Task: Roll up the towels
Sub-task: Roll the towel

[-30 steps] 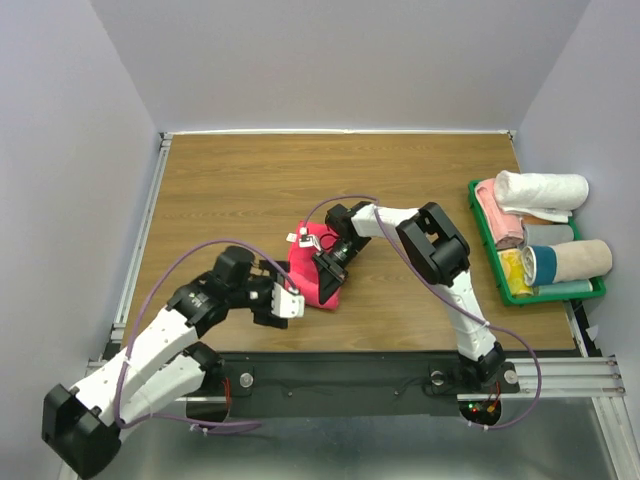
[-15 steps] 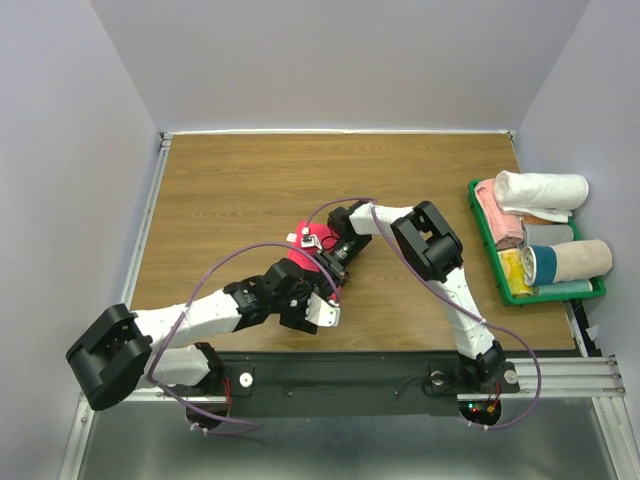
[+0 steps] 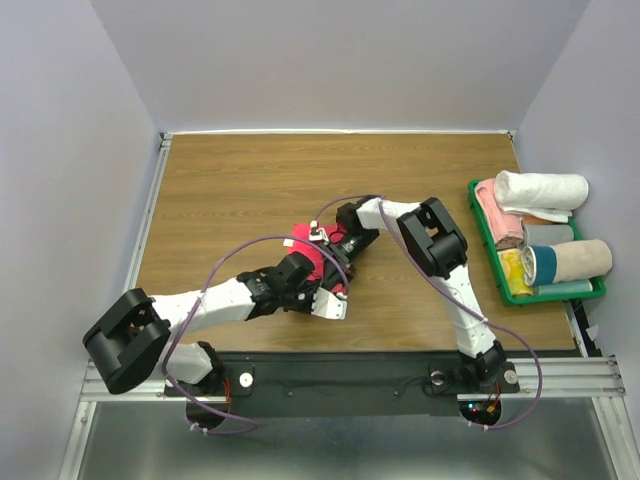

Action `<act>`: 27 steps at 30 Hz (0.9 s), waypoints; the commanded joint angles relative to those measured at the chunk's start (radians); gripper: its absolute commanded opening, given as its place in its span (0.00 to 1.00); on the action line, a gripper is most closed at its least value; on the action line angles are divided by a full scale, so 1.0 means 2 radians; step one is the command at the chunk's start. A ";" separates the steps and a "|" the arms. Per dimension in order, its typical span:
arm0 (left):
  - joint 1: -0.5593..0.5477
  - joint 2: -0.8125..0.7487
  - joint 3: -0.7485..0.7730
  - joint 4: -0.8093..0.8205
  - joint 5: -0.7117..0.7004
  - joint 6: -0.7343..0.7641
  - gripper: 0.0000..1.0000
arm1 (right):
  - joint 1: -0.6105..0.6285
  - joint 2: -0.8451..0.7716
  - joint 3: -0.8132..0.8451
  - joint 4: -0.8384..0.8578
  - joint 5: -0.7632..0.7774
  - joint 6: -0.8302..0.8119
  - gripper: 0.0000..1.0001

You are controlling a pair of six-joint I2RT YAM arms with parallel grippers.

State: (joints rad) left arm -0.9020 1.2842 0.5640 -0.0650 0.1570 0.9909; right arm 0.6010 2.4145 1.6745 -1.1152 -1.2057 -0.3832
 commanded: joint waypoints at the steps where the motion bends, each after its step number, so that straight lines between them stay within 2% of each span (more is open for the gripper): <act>1: 0.000 0.010 0.034 -0.151 0.064 -0.035 0.04 | -0.040 -0.010 0.018 0.008 0.054 0.008 0.72; 3: 0.000 0.020 0.043 -0.168 0.092 -0.042 0.00 | -0.047 -0.014 0.026 0.008 0.057 0.015 0.73; 7: 0.018 0.047 0.065 -0.197 0.135 -0.047 0.00 | -0.070 -0.039 0.045 0.008 0.065 0.024 0.75; 15: 0.123 0.152 0.150 -0.266 0.234 -0.020 0.00 | -0.135 -0.131 0.047 0.027 0.094 0.041 0.77; 16: 0.132 0.183 0.173 -0.292 0.246 -0.015 0.00 | -0.142 -0.147 0.040 0.042 0.098 0.044 0.78; 17: 0.142 0.200 0.186 -0.306 0.269 -0.008 0.00 | -0.146 -0.161 0.023 0.048 0.103 0.044 0.87; 19: 0.171 0.246 0.221 -0.339 0.289 0.004 0.00 | -0.151 -0.209 0.002 0.074 0.138 0.039 0.91; 21: 0.189 0.272 0.244 -0.358 0.313 0.011 0.00 | -0.151 -0.269 -0.047 0.103 0.176 0.041 0.99; 23: 0.209 0.311 0.280 -0.390 0.332 0.024 0.00 | -0.151 -0.322 -0.091 0.146 0.208 0.043 1.00; 27: 0.233 0.378 0.342 -0.438 0.353 0.038 0.00 | -0.140 -0.365 -0.130 0.182 0.229 0.024 1.00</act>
State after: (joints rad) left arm -0.4755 1.9072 1.1965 -0.7959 0.9142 0.9874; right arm 0.2905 1.7473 1.4765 -0.8864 -0.8444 -0.3027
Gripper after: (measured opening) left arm 0.320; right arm 0.995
